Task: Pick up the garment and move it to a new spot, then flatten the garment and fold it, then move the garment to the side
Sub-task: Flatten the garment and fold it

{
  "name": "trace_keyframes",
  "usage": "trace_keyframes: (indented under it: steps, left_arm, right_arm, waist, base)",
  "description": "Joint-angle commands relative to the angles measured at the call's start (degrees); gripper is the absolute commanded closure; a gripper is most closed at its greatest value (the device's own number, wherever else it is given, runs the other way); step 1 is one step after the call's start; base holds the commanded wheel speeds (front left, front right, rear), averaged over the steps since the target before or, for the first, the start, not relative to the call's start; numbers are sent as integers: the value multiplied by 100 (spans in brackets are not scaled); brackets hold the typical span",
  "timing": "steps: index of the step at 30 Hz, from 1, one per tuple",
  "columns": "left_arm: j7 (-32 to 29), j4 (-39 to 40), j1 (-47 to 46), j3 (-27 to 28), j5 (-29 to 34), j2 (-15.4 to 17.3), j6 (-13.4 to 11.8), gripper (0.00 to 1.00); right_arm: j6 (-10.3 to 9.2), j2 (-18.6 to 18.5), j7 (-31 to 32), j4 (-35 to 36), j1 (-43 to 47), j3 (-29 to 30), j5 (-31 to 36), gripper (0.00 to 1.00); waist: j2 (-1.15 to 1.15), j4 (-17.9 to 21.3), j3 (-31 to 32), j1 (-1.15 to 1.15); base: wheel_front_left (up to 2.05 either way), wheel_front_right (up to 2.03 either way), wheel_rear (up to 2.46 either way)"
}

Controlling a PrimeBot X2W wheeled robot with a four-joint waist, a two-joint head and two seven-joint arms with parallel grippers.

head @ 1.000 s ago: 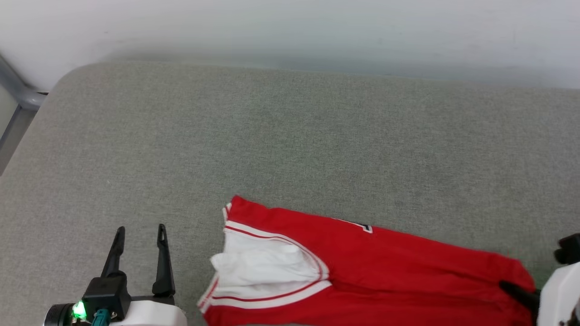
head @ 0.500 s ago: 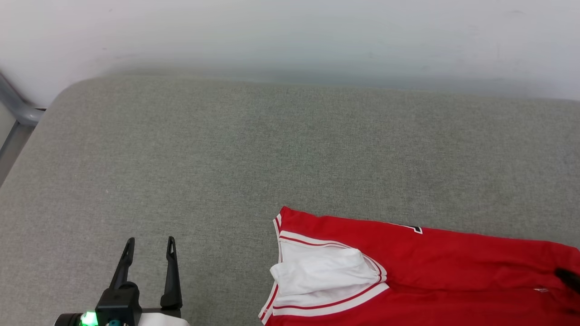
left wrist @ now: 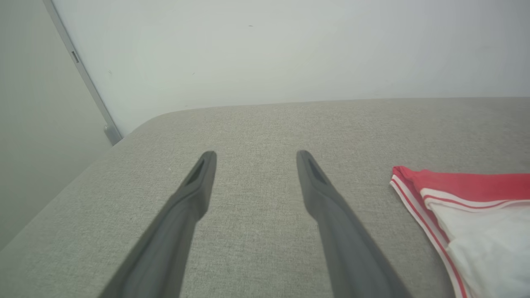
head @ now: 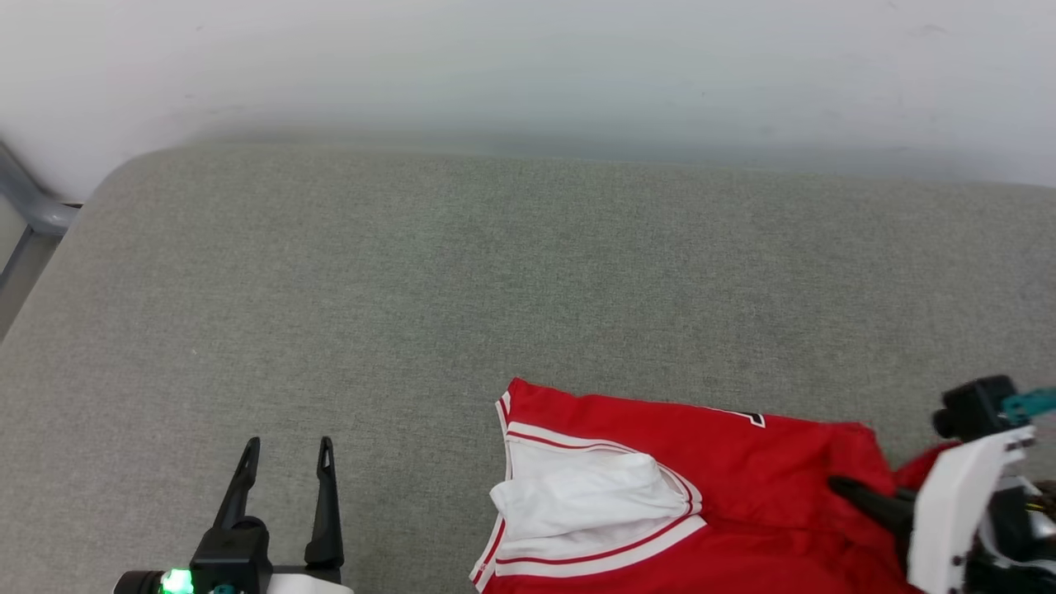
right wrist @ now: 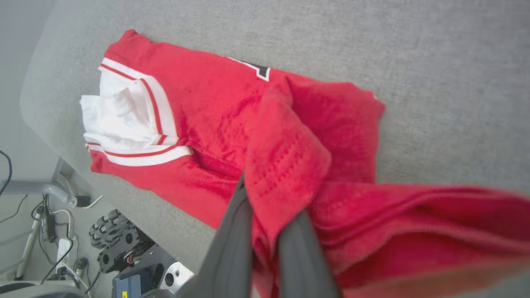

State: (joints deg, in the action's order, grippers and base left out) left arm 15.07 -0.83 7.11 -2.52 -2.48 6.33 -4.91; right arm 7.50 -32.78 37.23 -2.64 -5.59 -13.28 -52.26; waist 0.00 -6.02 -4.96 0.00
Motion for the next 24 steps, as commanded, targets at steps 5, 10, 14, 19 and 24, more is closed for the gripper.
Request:
trace_keyframes:
  steps: [5, 10, 14, 19, 24]
  left_arm:
    - [13, -61, -164, -73, 82, -64, 78, 0]
    - [13, -110, -290, -146, 92, -90, 132, 0]
    - [13, -141, -390, -171, 92, -124, 163, 0]
    - [13, -177, -482, -202, 82, -168, 187, 0]
    - [13, -209, -552, -238, 75, -213, 203, 0]
  right_arm:
    - [-3, 385, 238, 364, -407, -587, 205, 100]
    - [-3, 713, 198, 331, -904, -1171, 386, 100]
    - [-3, 981, 71, 107, -1355, -1706, 512, 100]
    - [-3, 1303, -232, -413, -1918, -2277, 709, 100]
    - [-3, 1649, -593, -1201, -2363, -2621, 860, 100]
  waist:
    - [0, -99, -84, 0]
    - [0, -229, -210, 0]
    - [0, -355, -310, 0]
    - [0, -504, -439, 0]
    - [0, -634, -545, 0]
  base:
    - [0, 0, 0]
    - [0, 0, 0]
    - [0, 0, 0]
    - [0, 0, 0]
    - [0, 0, 0]
